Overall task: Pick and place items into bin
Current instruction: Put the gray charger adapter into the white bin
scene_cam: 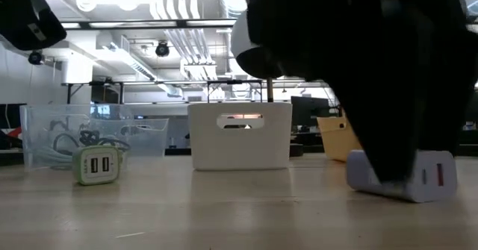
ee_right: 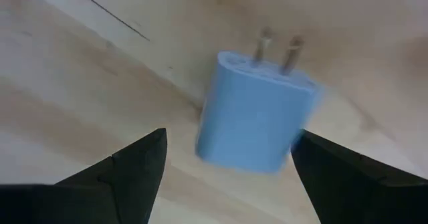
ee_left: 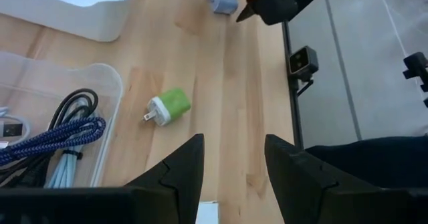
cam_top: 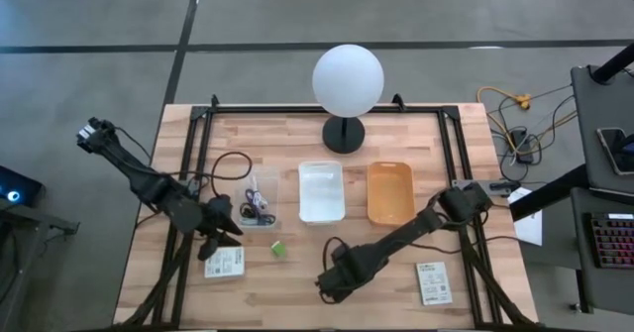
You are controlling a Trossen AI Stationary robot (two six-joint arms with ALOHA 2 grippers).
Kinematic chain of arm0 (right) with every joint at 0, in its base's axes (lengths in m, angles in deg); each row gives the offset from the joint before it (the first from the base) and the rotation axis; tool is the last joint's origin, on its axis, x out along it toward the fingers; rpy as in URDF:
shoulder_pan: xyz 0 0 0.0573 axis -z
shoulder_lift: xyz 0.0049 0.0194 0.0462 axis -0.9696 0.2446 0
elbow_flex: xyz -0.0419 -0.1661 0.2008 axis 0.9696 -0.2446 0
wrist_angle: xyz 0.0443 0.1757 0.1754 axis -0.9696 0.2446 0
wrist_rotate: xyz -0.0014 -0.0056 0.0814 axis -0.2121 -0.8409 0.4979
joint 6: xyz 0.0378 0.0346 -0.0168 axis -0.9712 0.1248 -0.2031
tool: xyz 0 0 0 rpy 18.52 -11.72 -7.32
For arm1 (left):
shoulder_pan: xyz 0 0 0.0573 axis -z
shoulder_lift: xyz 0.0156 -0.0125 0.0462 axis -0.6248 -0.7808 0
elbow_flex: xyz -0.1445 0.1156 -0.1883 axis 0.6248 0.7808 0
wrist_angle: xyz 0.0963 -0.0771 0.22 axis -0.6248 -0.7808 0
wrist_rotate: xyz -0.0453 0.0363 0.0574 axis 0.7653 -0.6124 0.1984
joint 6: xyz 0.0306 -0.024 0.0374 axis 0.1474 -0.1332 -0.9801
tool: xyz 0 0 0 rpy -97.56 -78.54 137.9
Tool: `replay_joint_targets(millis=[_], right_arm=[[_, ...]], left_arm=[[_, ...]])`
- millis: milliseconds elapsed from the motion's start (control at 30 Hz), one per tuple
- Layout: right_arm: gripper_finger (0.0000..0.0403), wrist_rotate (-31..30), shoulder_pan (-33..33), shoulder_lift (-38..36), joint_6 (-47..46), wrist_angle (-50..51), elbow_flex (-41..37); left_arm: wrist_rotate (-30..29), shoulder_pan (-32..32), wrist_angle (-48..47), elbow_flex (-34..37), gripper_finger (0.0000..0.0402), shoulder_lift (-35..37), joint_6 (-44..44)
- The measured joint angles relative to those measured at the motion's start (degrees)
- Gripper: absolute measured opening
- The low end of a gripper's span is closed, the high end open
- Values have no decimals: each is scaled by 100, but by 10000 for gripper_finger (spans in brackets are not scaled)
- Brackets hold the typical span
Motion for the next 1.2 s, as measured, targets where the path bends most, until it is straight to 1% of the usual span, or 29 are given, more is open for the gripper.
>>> replay_joint_targets(millis=[67,133,333,367,433,567,700,767,800,867,900,967,1067,1133,1200], right_arm=[[292,85,-2,-22,-138,-353,-251],[276,105,0,-68,-296,-487,-415],[188,-237,-3,-128,-358,-469,-483],[181,-291,14,-131,-357,-434,-464],[181,-511,50,-135,-319,-297,-381],[181,-1280,115,-334,-175,-154,-12],[181,-2413,255,-1192,-555,239,462],[181,-2595,527,-1505,-524,299,474],[181,-2595,723,-1619,-331,234,405],[181,-2593,1198,-1699,318,-278,209],[182,-2577,1431,-1721,670,-532,130],[206,-2394,1890,-1746,1131,-925,17],[266,-1635,2422,-1603,1521,-946,-31],[300,-1187,2587,-1416,1727,-898,-61],[325,-1009,2583,-1368,1864,-880,-72]], left_arm=[[1,0,-1,-4,141,-59,4],[3,0,-1,-4,141,-112,28],[4,-7,0,-5,141,-231,140],[5,-11,0,-5,141,-237,140],[3,-26,4,-4,141,-253,140],[3,-33,0,-4,141,-274,140],[3,-33,-4,-4,141,-240,137],[0,-35,-4,-4,141,-224,110],[-6,-35,2,-4,141,-227,75],[-95,-35,-1,-4,141,-227,-109],[-185,-35,6,-4,141,-231,-195],[-355,-35,-1,-4,141,-232,-329],[-447,-37,-5,-9,141,-220,-332],[-439,-37,3,-15,141,-212,-316],[-439,-37,-1,-16,141,-180,-313]])
